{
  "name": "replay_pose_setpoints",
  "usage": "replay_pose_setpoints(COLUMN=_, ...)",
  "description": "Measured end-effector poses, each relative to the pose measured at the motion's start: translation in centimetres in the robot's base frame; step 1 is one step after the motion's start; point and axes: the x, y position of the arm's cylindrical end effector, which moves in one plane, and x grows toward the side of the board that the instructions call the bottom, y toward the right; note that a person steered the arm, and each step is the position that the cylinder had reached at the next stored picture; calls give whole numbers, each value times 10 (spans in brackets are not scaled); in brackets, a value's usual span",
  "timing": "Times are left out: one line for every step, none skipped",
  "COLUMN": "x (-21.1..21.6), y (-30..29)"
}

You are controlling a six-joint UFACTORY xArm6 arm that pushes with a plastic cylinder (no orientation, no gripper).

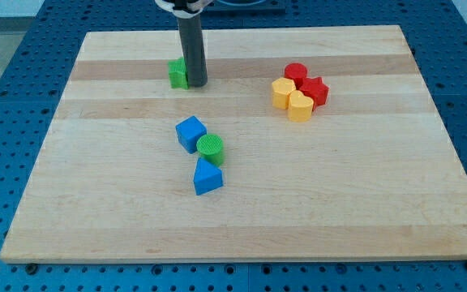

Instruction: Slide the green star to the top left corner of the board

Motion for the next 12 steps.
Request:
replay_pose_setpoints(x=-10, y=-23)
replay_pose_setpoints(x=-12, y=-46)
replay_pose_setpoints(x=-20, y=-67)
replay_pose_setpoints(x=-33, y=-83)
replay_pose_setpoints(x=-33, y=-92)
replay_pose_setpoints(x=-31, y=-108)
replay_pose_setpoints(x=-31, y=-123)
replay_pose_setpoints(x=-30, y=-126)
replay_pose_setpoints(x=-26, y=-135)
replay_pose_setpoints(x=-26, y=-149)
replay_pose_setpoints(x=-26, y=-155)
replay_pose_setpoints(x=-30, y=-155)
